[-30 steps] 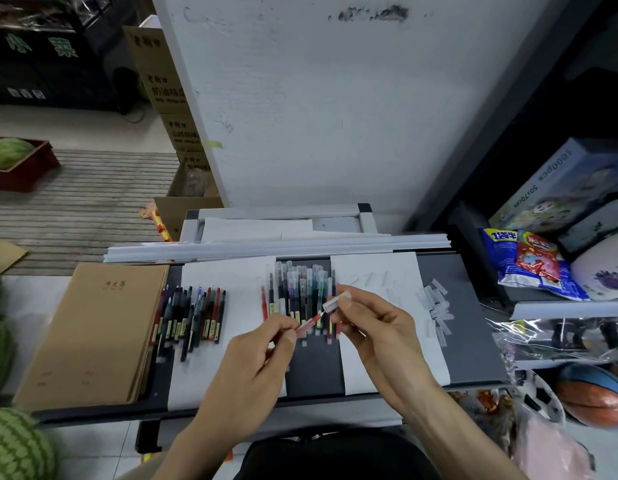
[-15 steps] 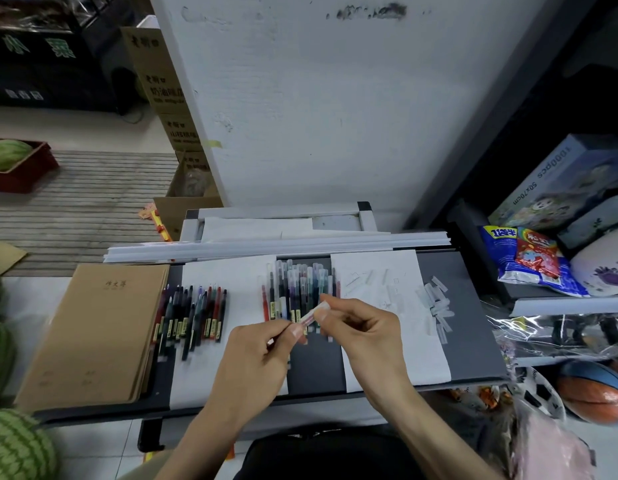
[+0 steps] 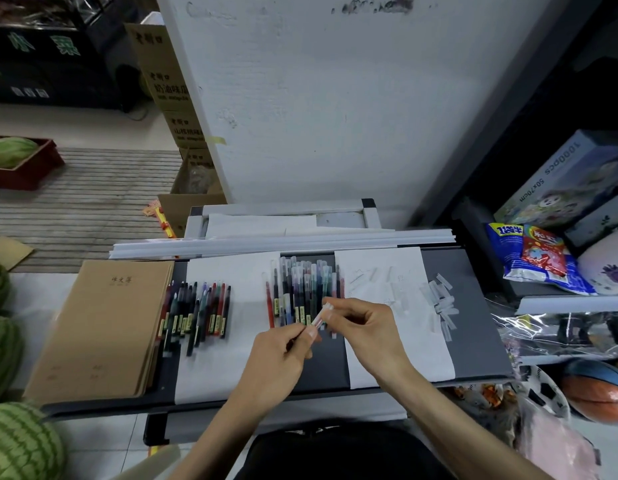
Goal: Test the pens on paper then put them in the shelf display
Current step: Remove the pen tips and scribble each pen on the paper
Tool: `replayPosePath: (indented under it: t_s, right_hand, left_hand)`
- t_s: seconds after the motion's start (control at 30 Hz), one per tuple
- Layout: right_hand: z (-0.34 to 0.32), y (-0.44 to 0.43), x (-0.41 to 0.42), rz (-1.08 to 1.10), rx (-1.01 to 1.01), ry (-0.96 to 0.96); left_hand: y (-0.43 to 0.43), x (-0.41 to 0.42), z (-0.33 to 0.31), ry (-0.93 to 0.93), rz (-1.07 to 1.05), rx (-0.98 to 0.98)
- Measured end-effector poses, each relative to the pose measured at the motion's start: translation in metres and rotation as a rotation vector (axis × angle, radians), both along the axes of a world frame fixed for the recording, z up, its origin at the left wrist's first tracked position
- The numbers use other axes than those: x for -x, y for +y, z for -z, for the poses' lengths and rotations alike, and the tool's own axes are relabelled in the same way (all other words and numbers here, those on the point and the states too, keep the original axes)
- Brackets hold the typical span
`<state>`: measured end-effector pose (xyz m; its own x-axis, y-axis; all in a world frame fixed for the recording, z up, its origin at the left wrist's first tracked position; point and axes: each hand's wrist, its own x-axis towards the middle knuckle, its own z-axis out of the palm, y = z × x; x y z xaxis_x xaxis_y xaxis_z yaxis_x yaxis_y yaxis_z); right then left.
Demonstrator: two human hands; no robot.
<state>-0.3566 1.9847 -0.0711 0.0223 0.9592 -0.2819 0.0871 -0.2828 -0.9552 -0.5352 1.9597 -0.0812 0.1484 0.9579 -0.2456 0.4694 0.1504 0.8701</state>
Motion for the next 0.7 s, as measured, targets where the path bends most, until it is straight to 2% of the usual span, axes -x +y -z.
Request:
replayPosePath:
  t_s: [0.23,0.37,0.5,0.6,0.7]
  right_hand:
    - [0.039,0.001,0.006,-0.058,0.088,-0.101]
    - [0.058,-0.002,-0.016,-0.091,0.169,-0.277]
    - [0.069,0.002,-0.059,-0.111,0.161,-0.591]
    - [0.071,0.012,-0.091,-0.104,0.123,-0.898]
    - [0.071,0.025,-0.115,-0.087,0.144,-1.085]
  left_hand:
    - [0.01,0.0,0.038,0.185,0.08,0.054]
    - [0.023,0.011,0.052,0.304,-0.035,0.081]
    - [0.045,0.027,0.055,0.381,-0.185,0.088]
    - [0.062,0.032,0.06,0.391,-0.224,0.108]
    - [0.072,0.034,0.069,0.415,-0.226,0.131]
